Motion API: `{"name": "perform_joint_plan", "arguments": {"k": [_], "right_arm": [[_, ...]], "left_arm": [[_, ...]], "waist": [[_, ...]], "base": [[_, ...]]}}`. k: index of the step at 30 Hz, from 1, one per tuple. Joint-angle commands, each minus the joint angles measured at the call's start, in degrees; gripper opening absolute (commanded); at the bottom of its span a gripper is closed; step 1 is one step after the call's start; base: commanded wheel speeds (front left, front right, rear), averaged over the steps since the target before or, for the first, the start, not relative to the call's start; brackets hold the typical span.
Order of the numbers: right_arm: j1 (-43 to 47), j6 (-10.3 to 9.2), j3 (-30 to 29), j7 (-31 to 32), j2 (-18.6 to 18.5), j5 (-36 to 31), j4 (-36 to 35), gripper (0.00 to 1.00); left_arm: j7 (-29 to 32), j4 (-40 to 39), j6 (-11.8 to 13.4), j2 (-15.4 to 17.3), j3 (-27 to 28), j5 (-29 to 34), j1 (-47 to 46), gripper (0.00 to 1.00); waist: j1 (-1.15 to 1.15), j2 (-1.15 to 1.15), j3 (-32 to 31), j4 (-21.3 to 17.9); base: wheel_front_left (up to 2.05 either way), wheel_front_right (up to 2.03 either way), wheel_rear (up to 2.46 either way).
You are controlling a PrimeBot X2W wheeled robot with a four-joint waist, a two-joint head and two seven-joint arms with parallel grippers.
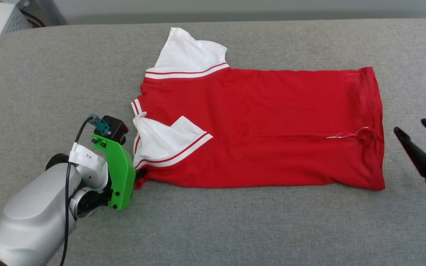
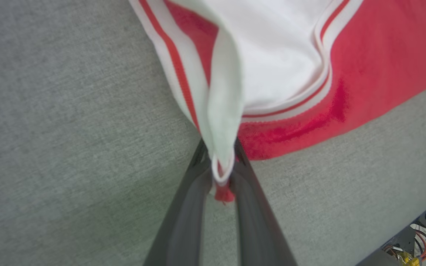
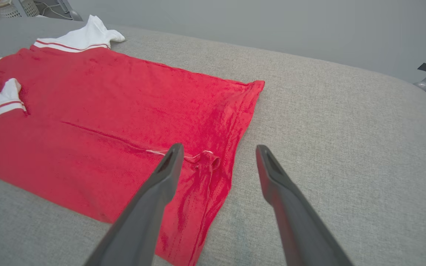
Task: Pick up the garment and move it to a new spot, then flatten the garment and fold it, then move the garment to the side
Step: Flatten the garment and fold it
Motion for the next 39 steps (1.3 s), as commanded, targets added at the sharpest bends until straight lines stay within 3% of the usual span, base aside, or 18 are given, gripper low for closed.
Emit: {"name": "perform_joint_plan", "arguments": {"k": [1,7,13,23,29,30,31,39], "right_arm": [[-0.75,-0.04,-0.38,2.05,-1.25,0.5,-0.84,1.0],[0.16,-0.04,-0.63,17.69,-6.12,4.36,-3.47,1.0],[0.06,-0.04,1.57,26.72,-5.84,5.03,-3.43,1.0],[-1.84,-0.04,6.93,25.33,1.53,2.44,8.24,1.0],[-1.84,-0.04,12.48,22.42,3.12,2.79,12.7,1.0],[-2.03,-0.04,12.91,21.56,3.12,2.94,13.09,0.31],[-2.35,-0.04,13.42,20.46,3.03,3.15,13.46,0.0],[-3.61,-0.04,13.45,13.46,0.37,4.48,11.97,0.0]], "left_arm": [[-1.04,-0.98,0.08,0.11,-0.4,-0.26,0.86,0.0],[-4.17,-4.57,0.08,1.88,-1.41,0.97,0.48,0.0],[-5.37,-5.71,0.08,2.04,-2.13,2.13,-0.6,0.0],[-7.67,-5.08,0.08,1.55,-2.85,4.06,-2.77,0.0],[-9.05,-3.99,0.08,1.41,-3.64,4.38,-2.69,0.0],[-9.25,-3.8,0.08,1.41,-3.75,4.32,-2.58,0.0],[-9.54,-3.52,0.08,1.44,-3.87,4.22,-2.35,0.0],[-11.01,-2.42,0.08,2.45,-4.83,2.6,-0.34,0.0]], "waist": [[0.0,0.0,-0.75,0.79],[0.0,0.0,-1.18,1.73],[0.0,0.0,0.08,2.45],[0.0,0.0,3.51,3.48],[0.0,0.0,4.27,3.56],[0.0,0.0,4.19,3.46],[0.0,0.0,3.98,3.26],[0.0,0.0,0.1,2.19]], "base": [[0.0,0.0,0.0],[0.0,0.0,0.0],[0.0,0.0,0.0],[0.0,0.0,0.0],[0.0,0.0,0.0],[0.0,0.0,0.0],[0.0,0.0,0.0],[0.0,0.0,0.0]]}}
